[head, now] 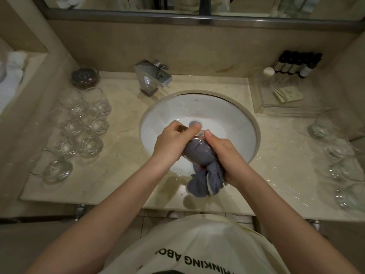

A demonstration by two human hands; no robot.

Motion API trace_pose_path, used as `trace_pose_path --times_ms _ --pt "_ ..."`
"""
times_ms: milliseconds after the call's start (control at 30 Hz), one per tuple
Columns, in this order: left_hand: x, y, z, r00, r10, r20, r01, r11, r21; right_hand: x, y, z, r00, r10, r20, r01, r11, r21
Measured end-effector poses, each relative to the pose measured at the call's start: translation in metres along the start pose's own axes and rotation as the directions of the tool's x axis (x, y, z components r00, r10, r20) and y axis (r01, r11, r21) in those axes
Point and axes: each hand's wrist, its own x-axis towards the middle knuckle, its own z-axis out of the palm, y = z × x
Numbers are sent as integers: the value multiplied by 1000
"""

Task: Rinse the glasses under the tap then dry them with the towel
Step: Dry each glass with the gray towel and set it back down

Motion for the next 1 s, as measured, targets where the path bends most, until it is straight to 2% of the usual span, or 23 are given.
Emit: trace_pose_path --times_ms 33,67,133,167,200,233,267,300,333,367,400,467,533,633,700,733,767,800,833,867,900,933,1000 --pt "-1 -5 2 990 132 -59 -133 991 -18 2 -1 -1 998 64 25 -65 997 49" --pt "-3 -10 0 951 292 -100 -293 956 -1 2 -1 -2 990 134 49 -139 985 105" --pt "-3 -22 -2 802 590 -87 -580 806 117 4 1 -5 960 265 95 -279 936 214" --pt "-4 -27 -5 744 666 -62 -651 742 159 5 2 -4 948 298 109 -316 919 235" --pt "-4 -29 -7 736 675 -48 -662 733 155 6 4 -3 946 305 107 -322 917 236" --pt "-3 -28 -9 784 619 -43 -612 783 112 7 4 -1 954 285 89 -298 927 226" --pt "-3 -22 -11 868 496 -29 -495 868 51 8 4 1 971 231 62 -239 948 208" --pt "-3 -13 -15 952 304 21 -304 953 -14 8 4 4 988 151 39 -155 972 178" --pt "-1 -4 -20 993 84 83 -79 995 -64 8 3 7 998 55 30 -59 991 122" --pt "3 1 -23 990 -72 120 79 995 -54 8 1 10 999 -26 36 24 998 54" --pt "7 4 -24 986 -125 114 128 992 -16 8 1 13 995 -77 56 77 997 9" --pt "11 3 -24 1000 -26 9 26 1000 3 9 1 19 989 -86 120 83 996 35" --pt "10 -3 -25 983 171 -71 -175 983 -56 11 2 20 973 -84 215 62 992 106" --pt "8 -23 -30 855 511 -88 -515 856 -33 18 9 15 934 -40 354 -35 978 204" --pt "9 -31 -33 783 618 -69 -619 785 4 22 13 12 914 -6 405 -96 968 231" --pt "10 -34 -34 783 619 -68 -620 785 -1 23 14 14 913 7 408 -109 968 227" --pt "11 -35 -35 816 575 -62 -577 816 -28 22 13 18 918 23 396 -117 970 215" --pt "11 -32 -37 881 471 -45 -473 878 -67 23 13 21 930 29 366 -106 976 192" --pt "11 -26 -40 954 299 -3 -298 948 -114 23 12 24 945 25 326 -79 985 154" --pt "10 -21 -44 994 87 60 -77 986 -148 23 11 27 955 6 298 -37 994 98" --pt "10 -17 -49 988 -93 124 111 983 -147 21 8 30 959 -16 282 9 1000 26" --pt "10 -14 -52 968 -194 160 215 969 -125 21 7 31 959 -41 282 55 997 -45" --pt "13 -17 -52 978 -174 119 183 981 -65 22 6 34 950 -44 310 72 994 -78"
